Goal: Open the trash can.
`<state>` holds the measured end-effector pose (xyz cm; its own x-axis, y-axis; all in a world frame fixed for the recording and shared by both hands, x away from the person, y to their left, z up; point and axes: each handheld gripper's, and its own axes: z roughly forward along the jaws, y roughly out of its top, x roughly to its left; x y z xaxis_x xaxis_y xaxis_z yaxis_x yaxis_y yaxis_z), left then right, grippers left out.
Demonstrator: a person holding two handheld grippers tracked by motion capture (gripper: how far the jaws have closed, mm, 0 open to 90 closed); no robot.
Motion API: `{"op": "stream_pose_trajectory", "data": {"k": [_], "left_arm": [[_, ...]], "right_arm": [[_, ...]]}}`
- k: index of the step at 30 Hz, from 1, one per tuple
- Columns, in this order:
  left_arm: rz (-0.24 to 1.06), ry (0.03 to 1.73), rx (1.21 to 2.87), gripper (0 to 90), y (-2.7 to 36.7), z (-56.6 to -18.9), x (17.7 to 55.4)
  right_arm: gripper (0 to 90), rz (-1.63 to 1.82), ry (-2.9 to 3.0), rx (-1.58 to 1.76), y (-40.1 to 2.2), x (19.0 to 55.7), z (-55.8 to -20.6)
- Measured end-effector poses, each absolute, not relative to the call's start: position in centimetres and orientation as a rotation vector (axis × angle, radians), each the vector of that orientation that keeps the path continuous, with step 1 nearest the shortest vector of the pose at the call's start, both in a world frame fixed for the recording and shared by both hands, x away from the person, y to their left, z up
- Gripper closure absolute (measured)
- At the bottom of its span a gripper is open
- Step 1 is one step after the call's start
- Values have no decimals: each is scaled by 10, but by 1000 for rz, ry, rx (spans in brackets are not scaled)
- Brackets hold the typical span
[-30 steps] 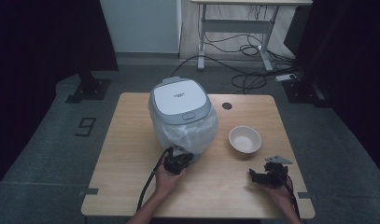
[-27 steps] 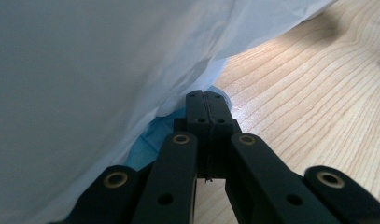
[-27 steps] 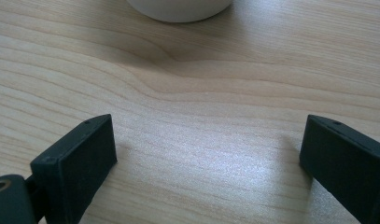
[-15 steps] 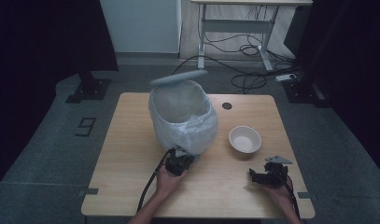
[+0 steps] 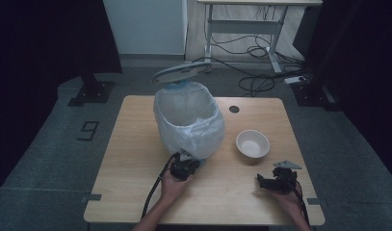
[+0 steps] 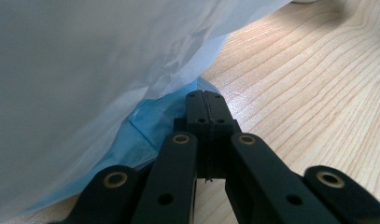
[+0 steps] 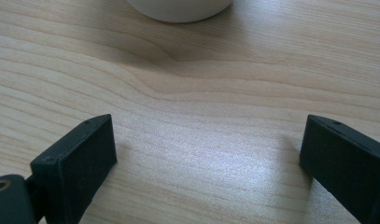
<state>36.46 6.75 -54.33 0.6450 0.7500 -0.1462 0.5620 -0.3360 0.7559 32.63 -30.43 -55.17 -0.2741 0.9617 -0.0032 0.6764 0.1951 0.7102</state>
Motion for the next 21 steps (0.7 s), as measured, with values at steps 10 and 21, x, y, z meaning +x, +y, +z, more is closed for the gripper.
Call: {"op": "stream_pose_trajectory", "data": {"k": [10,21], "left_arm": [[283,1021,2034,900,69,-544,365],[278,1024,2028,900,70,-544,366]], "right_arm": [[29,841,2025,1526,-304,326,-552],[28,841,2025,1526,-304,326,-552]]}}
